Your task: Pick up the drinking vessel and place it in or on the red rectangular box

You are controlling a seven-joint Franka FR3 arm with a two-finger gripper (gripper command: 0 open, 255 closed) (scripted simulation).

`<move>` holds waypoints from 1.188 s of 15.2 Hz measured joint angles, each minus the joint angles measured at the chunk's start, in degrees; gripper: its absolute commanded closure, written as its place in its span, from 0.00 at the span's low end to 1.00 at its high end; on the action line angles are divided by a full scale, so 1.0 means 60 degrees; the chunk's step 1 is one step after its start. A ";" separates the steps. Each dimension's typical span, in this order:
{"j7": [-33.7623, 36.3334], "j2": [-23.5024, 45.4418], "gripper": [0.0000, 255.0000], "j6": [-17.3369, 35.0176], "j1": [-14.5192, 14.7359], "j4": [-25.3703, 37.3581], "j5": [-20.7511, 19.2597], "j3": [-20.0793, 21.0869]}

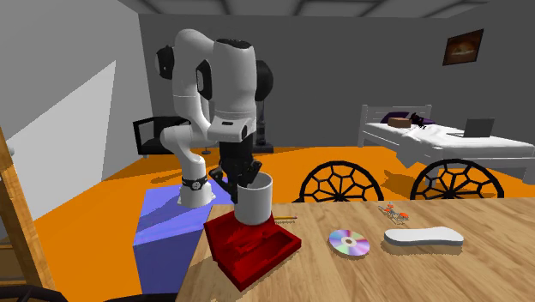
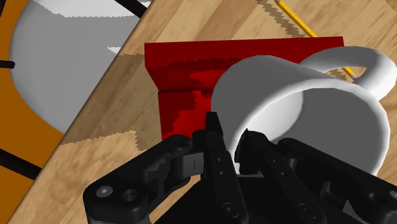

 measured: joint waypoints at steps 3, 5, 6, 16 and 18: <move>-0.0001 -0.0001 0.00 0.0004 0.0000 -0.0001 0.0000 0.0000; -0.0001 -0.0002 0.00 0.0004 -0.0001 -0.0001 0.0000 0.0000; -0.0001 -0.0002 0.00 0.0004 -0.0001 -0.0001 0.0000 -0.0001; -0.0007 -0.0034 0.00 -0.1191 -0.0002 0.1165 0.0005 0.0000; -0.0005 -0.0035 0.00 -0.1202 0.0000 0.1173 0.0006 0.0001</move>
